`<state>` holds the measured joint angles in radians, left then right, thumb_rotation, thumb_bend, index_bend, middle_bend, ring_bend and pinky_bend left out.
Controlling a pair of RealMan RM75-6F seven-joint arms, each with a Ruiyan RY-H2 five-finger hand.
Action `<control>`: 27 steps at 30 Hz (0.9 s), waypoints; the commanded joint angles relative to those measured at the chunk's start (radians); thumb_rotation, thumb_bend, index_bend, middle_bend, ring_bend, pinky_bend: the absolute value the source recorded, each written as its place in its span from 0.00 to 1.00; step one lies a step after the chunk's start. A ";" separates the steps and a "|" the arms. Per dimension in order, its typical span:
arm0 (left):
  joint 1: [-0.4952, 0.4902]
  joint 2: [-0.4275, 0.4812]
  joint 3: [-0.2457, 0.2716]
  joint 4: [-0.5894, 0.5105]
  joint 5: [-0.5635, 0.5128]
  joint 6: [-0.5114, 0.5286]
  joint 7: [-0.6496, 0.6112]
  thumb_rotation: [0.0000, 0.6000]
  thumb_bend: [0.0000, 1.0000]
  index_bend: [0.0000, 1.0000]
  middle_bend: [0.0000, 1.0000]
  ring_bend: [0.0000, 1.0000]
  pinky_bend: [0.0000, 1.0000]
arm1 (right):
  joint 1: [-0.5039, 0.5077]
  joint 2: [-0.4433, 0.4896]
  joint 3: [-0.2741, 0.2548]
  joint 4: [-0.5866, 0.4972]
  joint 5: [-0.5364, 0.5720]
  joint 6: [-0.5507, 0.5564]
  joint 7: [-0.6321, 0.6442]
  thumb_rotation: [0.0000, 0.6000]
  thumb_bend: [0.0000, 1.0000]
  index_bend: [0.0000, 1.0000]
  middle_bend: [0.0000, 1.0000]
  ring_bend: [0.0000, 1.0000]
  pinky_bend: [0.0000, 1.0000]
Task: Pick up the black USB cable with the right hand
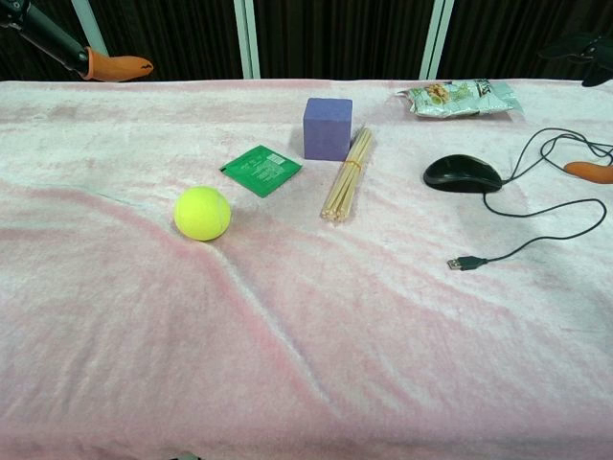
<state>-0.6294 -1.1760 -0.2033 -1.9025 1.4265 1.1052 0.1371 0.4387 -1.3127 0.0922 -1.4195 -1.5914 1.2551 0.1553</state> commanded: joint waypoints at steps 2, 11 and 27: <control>-0.001 0.001 0.005 0.000 -0.001 -0.001 0.006 1.00 0.31 0.16 0.06 0.00 0.00 | -0.001 0.001 -0.002 0.001 0.004 -0.002 -0.003 1.00 0.20 0.00 0.00 0.06 0.15; -0.003 0.007 0.005 -0.021 0.002 0.007 0.031 1.00 0.31 0.16 0.06 0.00 0.00 | -0.007 0.011 0.001 -0.010 0.005 0.020 0.006 1.00 0.20 0.00 0.00 0.06 0.15; -0.009 0.012 0.015 -0.024 -0.009 0.002 0.074 1.00 0.31 0.16 0.06 0.00 0.00 | -0.008 0.018 -0.002 -0.020 0.013 0.022 0.010 1.00 0.20 0.00 0.00 0.06 0.15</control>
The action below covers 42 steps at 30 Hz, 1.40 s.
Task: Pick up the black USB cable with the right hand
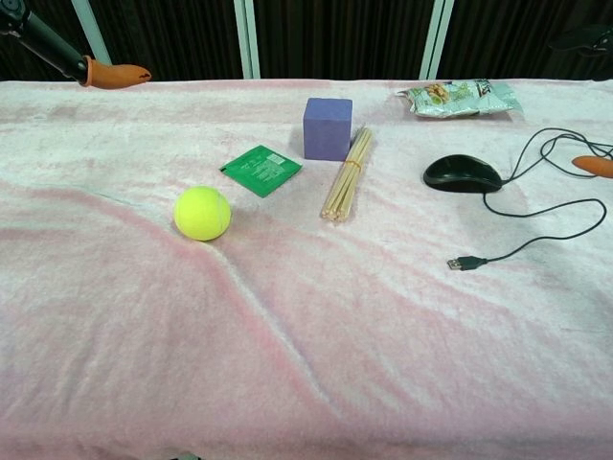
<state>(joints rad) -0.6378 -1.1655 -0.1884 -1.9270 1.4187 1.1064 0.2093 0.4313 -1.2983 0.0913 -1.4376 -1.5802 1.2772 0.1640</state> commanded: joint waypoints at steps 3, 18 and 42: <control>0.002 0.011 -0.002 -0.003 -0.001 0.007 0.003 1.00 0.31 0.16 0.06 0.00 0.00 | -0.004 0.009 -0.005 -0.008 0.004 -0.002 0.002 1.00 0.20 0.00 0.00 0.06 0.15; 0.213 0.243 0.083 -0.063 0.069 0.238 0.011 1.00 0.31 0.16 0.06 0.00 0.00 | -0.003 0.049 -0.066 -0.104 0.031 -0.111 -0.047 1.00 0.18 0.00 0.00 0.06 0.15; 0.454 0.179 0.189 0.280 0.022 0.382 -0.204 1.00 0.31 0.16 0.06 0.00 0.00 | 0.056 -0.084 -0.038 -0.133 0.239 -0.294 -0.276 1.00 0.23 0.31 0.00 0.06 0.15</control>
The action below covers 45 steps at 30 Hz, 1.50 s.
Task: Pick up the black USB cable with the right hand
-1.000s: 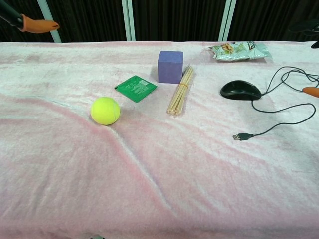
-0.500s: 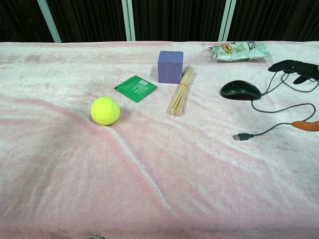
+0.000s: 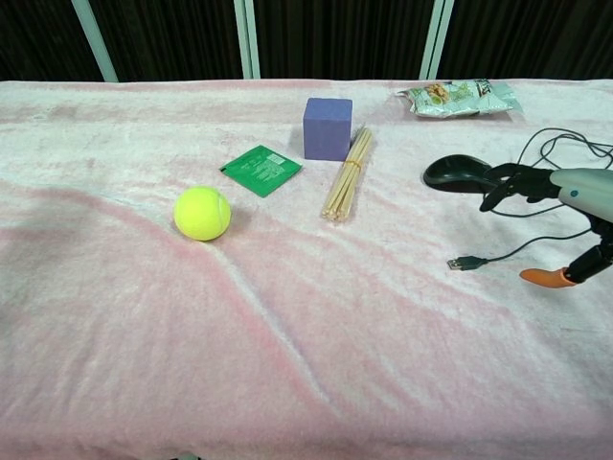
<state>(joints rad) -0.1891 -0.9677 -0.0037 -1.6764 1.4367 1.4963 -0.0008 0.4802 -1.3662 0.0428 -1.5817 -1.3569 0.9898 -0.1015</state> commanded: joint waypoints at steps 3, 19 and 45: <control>0.009 -0.030 0.009 0.048 -0.008 -0.030 -0.001 1.00 0.31 0.16 0.06 0.00 0.00 | 0.016 -0.040 0.017 0.030 0.035 -0.021 -0.020 1.00 0.25 0.34 0.00 0.06 0.15; 0.013 -0.030 -0.003 0.036 -0.052 -0.082 0.028 1.00 0.31 0.16 0.06 0.00 0.00 | 0.053 -0.080 0.041 0.086 0.099 -0.087 -0.012 1.00 0.28 0.43 0.00 0.06 0.15; 0.021 -0.035 -0.026 0.029 -0.062 -0.091 0.041 1.00 0.31 0.15 0.05 0.00 0.00 | 0.083 -0.133 0.046 0.170 0.132 -0.145 0.025 1.00 0.30 0.48 0.00 0.06 0.15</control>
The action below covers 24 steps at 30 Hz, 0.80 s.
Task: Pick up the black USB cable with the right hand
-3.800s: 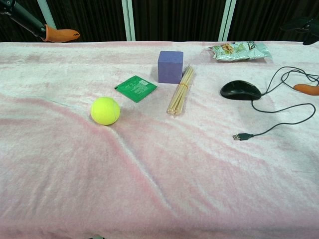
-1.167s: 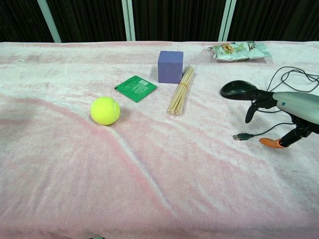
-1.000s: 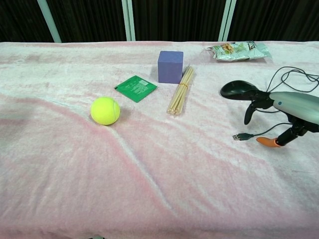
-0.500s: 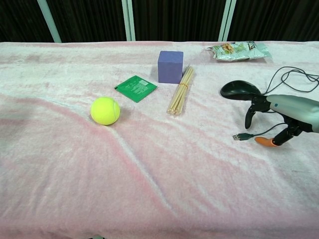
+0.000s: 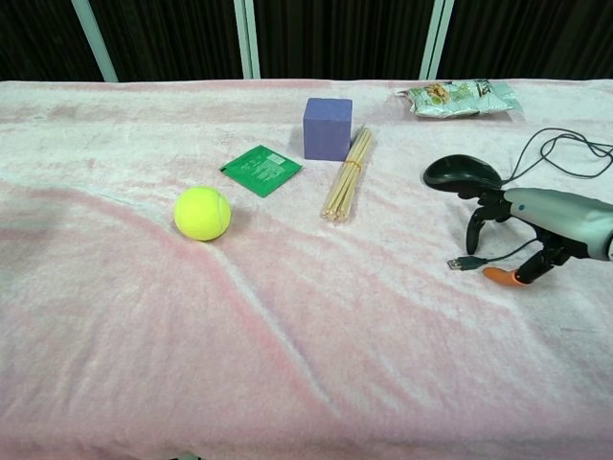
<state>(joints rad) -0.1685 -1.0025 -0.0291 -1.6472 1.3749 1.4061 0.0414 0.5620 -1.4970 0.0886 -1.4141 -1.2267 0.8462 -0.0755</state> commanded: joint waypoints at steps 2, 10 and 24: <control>0.001 0.000 -0.003 0.000 0.000 -0.001 -0.003 1.00 0.31 0.15 0.05 0.00 0.00 | 0.003 -0.006 0.000 0.005 0.002 -0.003 -0.001 1.00 0.30 0.49 0.00 0.06 0.15; 0.003 0.001 -0.009 0.002 -0.003 -0.004 -0.010 1.00 0.31 0.15 0.05 0.00 0.00 | 0.007 -0.016 -0.001 0.011 0.003 -0.005 0.002 1.00 0.30 0.50 0.00 0.06 0.15; 0.009 0.004 -0.020 0.000 -0.008 -0.008 -0.022 1.00 0.31 0.15 0.05 0.00 0.00 | 0.015 -0.024 0.002 0.001 -0.008 -0.002 0.016 1.00 0.34 0.56 0.00 0.06 0.15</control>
<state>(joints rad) -0.1592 -0.9987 -0.0492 -1.6467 1.3666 1.3977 0.0191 0.5767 -1.5220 0.0900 -1.4121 -1.2340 0.8441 -0.0598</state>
